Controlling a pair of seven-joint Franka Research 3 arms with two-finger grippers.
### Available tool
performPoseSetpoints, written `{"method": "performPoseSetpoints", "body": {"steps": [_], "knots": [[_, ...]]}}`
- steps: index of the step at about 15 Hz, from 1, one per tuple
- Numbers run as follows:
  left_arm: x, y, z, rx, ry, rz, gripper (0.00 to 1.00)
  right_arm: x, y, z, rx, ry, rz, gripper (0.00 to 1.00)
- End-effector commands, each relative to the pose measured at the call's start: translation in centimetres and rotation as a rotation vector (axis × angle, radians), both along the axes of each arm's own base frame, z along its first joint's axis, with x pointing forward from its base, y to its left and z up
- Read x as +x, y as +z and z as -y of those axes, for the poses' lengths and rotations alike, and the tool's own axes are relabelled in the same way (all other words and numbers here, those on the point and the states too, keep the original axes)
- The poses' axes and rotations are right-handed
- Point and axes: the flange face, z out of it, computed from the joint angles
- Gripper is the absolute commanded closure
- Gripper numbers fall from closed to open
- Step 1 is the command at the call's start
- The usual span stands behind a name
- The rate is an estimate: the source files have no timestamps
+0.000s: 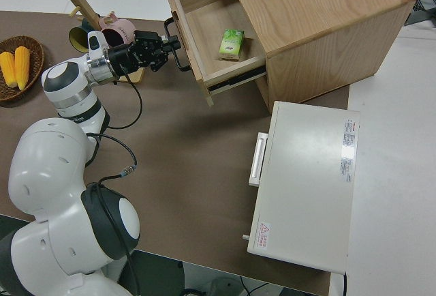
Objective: Slide drawer open with right arm
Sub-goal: 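Pull the drawer handle toward the robot with the right gripper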
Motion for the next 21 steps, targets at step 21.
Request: {"method": "performPoseSetpoints", "body": {"steps": [21], "knots": [[0.4, 0.2, 0.0, 0.016, -0.008, 0.008, 0.0, -6.2, 1.2, -8.6, -0.013, -0.005, -0.017, 0.909]]}}
